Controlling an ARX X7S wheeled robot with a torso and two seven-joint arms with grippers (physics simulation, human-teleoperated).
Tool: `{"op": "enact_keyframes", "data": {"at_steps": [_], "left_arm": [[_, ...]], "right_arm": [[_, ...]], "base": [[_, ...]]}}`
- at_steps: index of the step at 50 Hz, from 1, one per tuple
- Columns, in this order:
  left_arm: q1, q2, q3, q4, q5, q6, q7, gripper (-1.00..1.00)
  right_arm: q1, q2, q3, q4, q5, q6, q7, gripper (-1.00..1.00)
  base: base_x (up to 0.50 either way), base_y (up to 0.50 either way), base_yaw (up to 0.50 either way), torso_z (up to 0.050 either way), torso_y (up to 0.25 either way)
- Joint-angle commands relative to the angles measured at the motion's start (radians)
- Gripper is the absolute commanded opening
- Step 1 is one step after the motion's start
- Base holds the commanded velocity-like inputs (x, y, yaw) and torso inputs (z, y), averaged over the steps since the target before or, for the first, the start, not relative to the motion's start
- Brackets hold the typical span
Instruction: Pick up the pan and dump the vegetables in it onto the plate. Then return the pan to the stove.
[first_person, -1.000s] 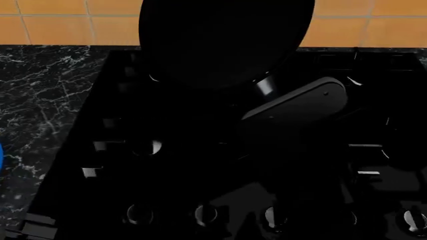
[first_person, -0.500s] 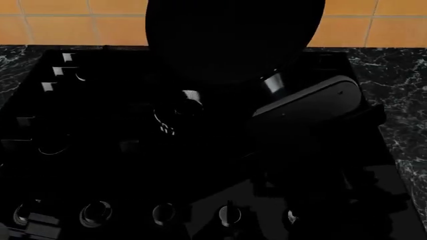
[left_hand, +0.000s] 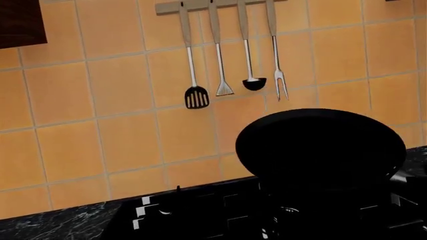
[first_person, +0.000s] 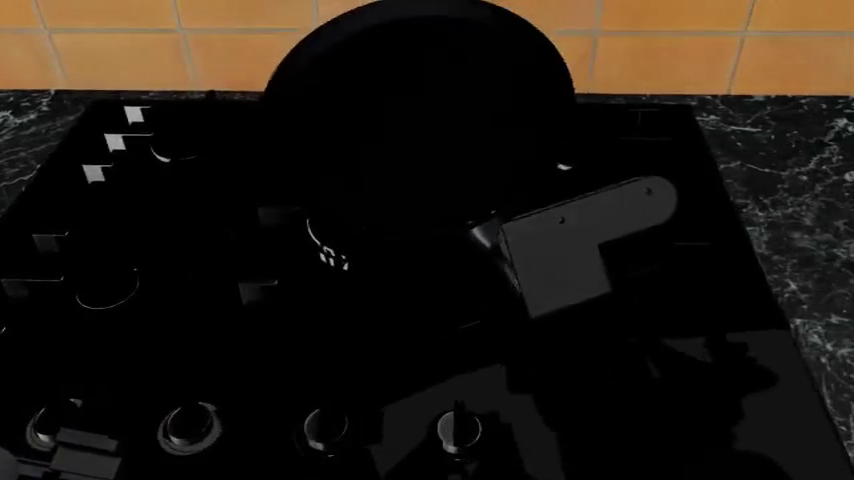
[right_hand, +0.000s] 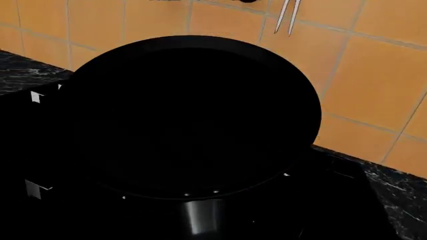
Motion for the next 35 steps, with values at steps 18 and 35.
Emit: {"op": "enact_keyframes", "data": {"at_steps": [18, 35], "left_arm": [[0.003, -0.013, 0.016, 0.02, 0.016, -0.017, -0.027, 1.0], [0.029, -0.011, 0.017, -0.018, 0.017, 0.032, -0.021, 1.0]], "right_arm": [[0.02, -0.144, 0.103, 0.34, -0.022, -0.269, -0.153, -1.0], [0.106, -0.21, 0.017, 0.582, -0.094, -0.361, -0.201, -1.0]], "base": [[0.0, 0.0, 0.0, 0.001, 0.003], [0.0, 0.0, 0.0, 0.001, 0.003]]}}
